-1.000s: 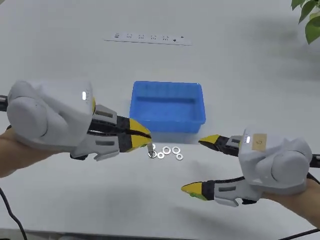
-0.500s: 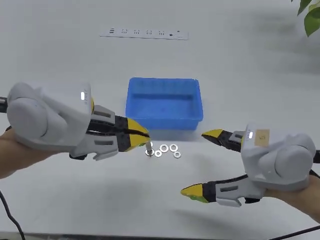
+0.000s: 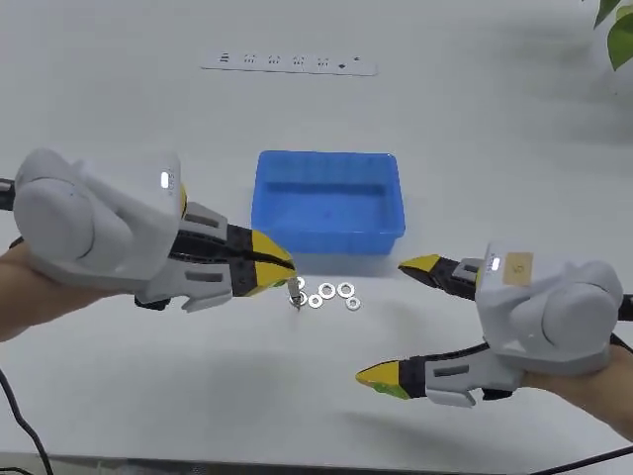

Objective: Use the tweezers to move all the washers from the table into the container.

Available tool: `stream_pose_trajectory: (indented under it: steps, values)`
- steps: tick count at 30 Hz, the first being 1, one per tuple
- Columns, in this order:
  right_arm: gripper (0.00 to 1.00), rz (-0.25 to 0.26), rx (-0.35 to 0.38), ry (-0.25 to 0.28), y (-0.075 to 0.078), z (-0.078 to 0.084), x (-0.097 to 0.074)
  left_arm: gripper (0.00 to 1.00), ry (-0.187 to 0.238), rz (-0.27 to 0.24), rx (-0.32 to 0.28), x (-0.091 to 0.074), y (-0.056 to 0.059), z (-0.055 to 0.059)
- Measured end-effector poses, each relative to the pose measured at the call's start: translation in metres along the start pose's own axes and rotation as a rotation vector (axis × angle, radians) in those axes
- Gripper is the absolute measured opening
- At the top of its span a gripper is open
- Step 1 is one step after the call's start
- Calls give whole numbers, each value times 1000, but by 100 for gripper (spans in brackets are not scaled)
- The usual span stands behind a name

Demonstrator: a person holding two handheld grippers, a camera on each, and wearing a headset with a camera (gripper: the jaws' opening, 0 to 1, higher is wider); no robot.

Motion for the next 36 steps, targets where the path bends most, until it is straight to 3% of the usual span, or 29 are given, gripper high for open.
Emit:
stream_pose_trajectory:
  steps: [5, 24, 36]
  values:
    - [76, 8, 7, 1, 1, 1, -2, 5, -21, 10, -5, -1, -1, 1]
    - [73, 11, 22, 12, 3, -4, 1, 5, -24, 20, -32, -1, -1, 0]
    - [65, -78, 4, 56, 2, -29, 56, 5, -34, 36, -25, -5, -3, 1]
Point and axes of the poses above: the centre of the closed fingertips' face, and the gripper's own axes: x roughly forward along the fingers, y roughly to its right, z roughly out of its underside, the point moved 3 cm from there along -x, roughly backward along the fingers, and after that the axes turned 10 degrees about y, right-handed, at the moved point
